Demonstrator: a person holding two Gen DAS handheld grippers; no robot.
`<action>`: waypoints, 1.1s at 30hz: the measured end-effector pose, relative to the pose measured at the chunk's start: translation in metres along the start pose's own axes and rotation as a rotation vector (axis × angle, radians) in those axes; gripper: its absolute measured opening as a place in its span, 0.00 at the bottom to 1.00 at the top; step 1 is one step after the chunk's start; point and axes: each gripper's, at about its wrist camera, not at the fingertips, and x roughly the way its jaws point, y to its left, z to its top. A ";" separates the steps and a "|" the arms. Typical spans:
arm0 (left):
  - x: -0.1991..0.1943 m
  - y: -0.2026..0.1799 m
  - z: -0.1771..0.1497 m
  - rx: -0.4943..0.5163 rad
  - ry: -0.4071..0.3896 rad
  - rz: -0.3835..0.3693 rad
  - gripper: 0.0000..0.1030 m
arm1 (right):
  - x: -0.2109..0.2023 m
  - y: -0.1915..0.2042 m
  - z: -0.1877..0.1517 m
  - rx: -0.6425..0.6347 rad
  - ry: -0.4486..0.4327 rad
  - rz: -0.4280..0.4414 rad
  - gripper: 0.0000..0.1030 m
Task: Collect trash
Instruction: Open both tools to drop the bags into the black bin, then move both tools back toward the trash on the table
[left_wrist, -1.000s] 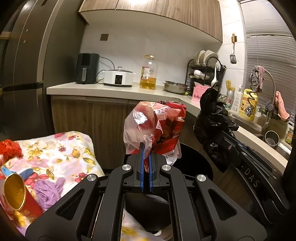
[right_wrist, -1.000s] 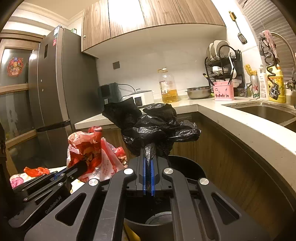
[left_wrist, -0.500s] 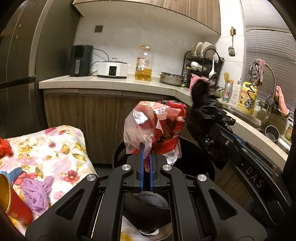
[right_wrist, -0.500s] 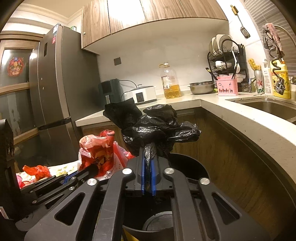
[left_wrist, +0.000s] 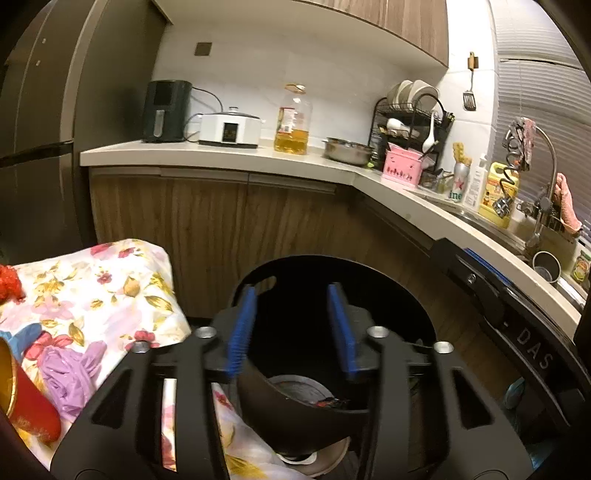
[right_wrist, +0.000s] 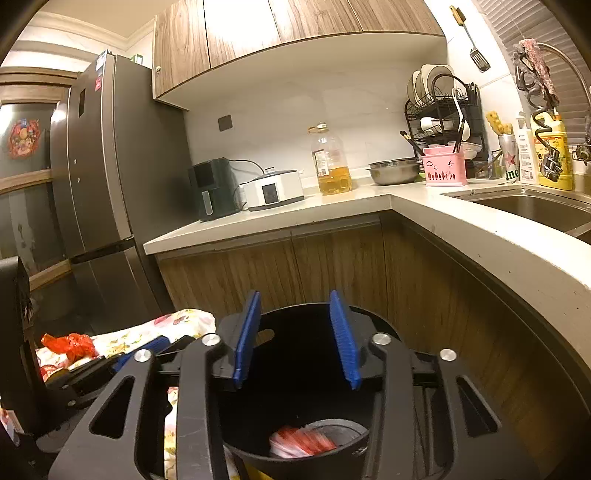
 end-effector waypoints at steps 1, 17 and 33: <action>-0.002 0.001 0.000 0.000 -0.005 0.011 0.51 | -0.002 0.000 0.000 -0.002 -0.001 -0.003 0.48; -0.079 0.019 -0.010 0.011 -0.071 0.225 0.82 | -0.040 0.019 -0.011 -0.005 0.011 -0.012 0.83; -0.150 0.037 -0.024 -0.009 -0.100 0.317 0.84 | -0.089 0.059 -0.023 -0.060 -0.014 0.003 0.84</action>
